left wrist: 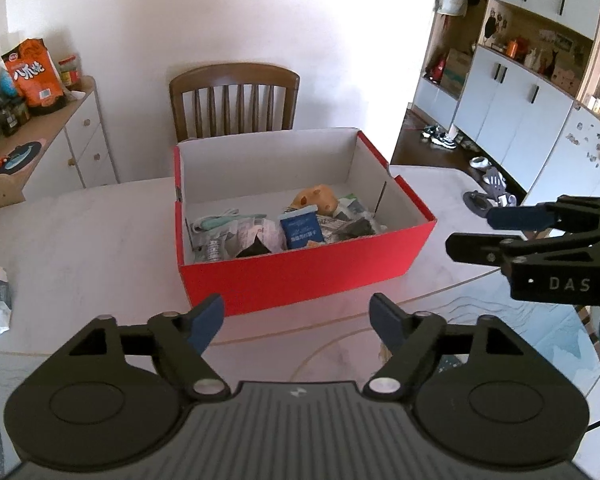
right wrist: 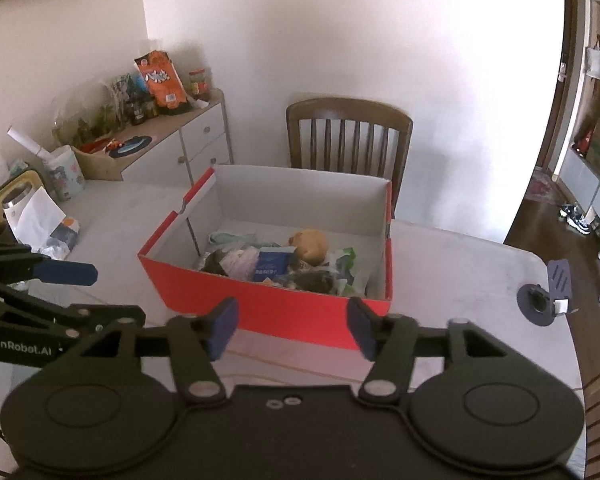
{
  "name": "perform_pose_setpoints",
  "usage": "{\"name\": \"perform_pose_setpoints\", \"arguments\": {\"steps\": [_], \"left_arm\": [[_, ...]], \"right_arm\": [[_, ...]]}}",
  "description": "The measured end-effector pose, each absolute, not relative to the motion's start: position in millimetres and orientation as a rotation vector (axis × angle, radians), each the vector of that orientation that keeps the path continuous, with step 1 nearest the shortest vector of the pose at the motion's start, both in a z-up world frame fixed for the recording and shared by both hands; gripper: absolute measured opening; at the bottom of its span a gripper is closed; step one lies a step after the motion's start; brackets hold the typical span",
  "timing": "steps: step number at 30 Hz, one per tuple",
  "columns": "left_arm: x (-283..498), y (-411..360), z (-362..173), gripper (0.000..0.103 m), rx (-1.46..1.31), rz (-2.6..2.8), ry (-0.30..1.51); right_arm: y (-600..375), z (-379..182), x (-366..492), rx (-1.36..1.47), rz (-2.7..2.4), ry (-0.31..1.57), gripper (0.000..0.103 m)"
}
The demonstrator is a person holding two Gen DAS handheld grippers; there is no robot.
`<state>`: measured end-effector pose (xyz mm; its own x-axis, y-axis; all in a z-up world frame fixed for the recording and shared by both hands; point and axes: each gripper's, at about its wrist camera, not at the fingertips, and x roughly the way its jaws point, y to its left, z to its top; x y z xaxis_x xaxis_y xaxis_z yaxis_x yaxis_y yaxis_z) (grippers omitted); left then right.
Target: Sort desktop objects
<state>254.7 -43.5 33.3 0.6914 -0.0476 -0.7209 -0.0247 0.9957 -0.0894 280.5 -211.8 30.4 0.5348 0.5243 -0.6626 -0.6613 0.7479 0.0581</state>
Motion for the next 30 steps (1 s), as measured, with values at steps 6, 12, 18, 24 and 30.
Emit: {"name": "perform_pose_setpoints", "arguments": {"steps": [6, 12, 18, 24, 30], "left_arm": [[249.2, -45.5, 30.4, 0.098, -0.097, -0.015, 0.811], [240.5, -48.3, 29.7, 0.103, -0.091, -0.001, 0.8], [228.1, -49.9, 30.8, 0.103, -0.064, 0.029, 0.782], [218.6, -53.8, 28.6, 0.103, -0.019, 0.036, 0.782], [214.2, -56.3, 26.8, 0.103, -0.028, 0.03, 0.794]], "right_arm": [[-215.1, 27.5, 271.8, -0.217, 0.703, 0.706, 0.065], [-223.0, 23.3, 264.6, -0.182, 0.68, 0.709, 0.067], [-234.1, 16.7, 257.6, -0.146, 0.657, 0.727, 0.068], [-242.2, 6.1, 252.0, -0.14, 0.63, 0.759, 0.07], [-247.7, 1.3, 245.7, -0.146, 0.611, 0.776, 0.071]]}}
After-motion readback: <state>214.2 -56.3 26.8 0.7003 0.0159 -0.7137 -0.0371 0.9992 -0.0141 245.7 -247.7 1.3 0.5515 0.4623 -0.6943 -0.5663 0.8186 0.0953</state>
